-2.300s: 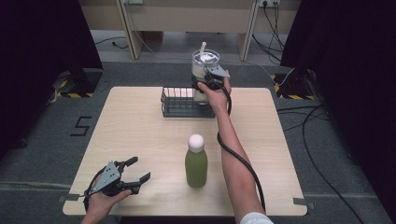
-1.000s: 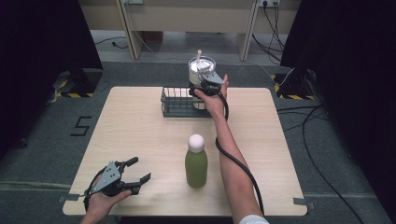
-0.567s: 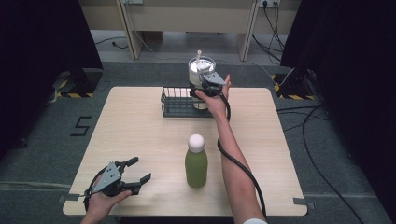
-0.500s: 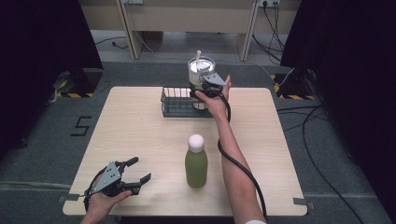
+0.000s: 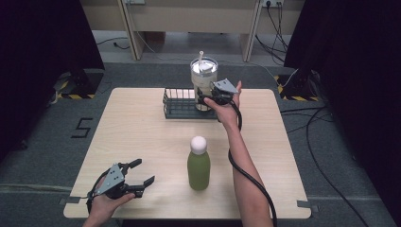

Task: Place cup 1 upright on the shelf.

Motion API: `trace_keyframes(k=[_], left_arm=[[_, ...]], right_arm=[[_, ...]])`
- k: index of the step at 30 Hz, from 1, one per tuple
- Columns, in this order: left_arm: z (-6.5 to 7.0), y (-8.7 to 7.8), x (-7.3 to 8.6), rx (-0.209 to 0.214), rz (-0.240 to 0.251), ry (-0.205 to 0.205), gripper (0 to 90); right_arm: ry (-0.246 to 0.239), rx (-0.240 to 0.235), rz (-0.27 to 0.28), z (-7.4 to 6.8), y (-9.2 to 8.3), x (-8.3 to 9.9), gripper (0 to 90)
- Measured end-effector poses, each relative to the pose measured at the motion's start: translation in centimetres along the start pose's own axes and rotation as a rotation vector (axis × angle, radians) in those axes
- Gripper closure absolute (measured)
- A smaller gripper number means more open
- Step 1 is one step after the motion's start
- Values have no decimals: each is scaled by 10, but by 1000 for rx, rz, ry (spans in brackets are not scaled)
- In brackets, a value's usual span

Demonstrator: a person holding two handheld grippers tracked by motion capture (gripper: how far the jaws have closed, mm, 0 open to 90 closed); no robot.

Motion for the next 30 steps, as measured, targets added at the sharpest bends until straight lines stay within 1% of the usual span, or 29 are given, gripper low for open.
trace_keyframes(k=[2, 4, 5, 6, 8, 14, 20, 24, 30], left_arm=[[1, 0, 0, 3, -1, 7, 182], [3, 1, -1, 4, 1, 9, 180], [3, 1, -1, 5, 1, 11, 177], [4, 1, -1, 6, 1, 14, 176], [5, 1, -2, 8, 2, 18, 173], [9, 3, -3, 15, 7, 24, 163], [12, 4, -6, 20, 12, 28, 154], [14, 6, -10, 26, 18, 27, 150], [18, 8, -20, 37, 37, 29, 146]], right_arm=[[1, -2, 0, 0, -2, 0, 51], [11, -14, -2, -1, -8, 2, 63], [17, -13, -5, -1, -11, 3, 73], [10, -8, -9, 0, -14, 4, 86], [14, -7, -10, 1, -20, 5, 101], [13, 4, -17, 5, -37, 8, 112], [27, 7, -15, 6, -54, 12, 121], [21, 23, -23, 8, -69, 19, 125], [36, 55, -21, 13, -93, 28, 130]])
Point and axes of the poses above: each handheld gripper's, and its own axes: y roughly forward along the jaws, x roughly out of its underside, z roughly to its right, the point moved 3 cm from there along y, roughly forward along the jaws, and after that the axes turned 13 degrees about -x, right-handed, at the moved point
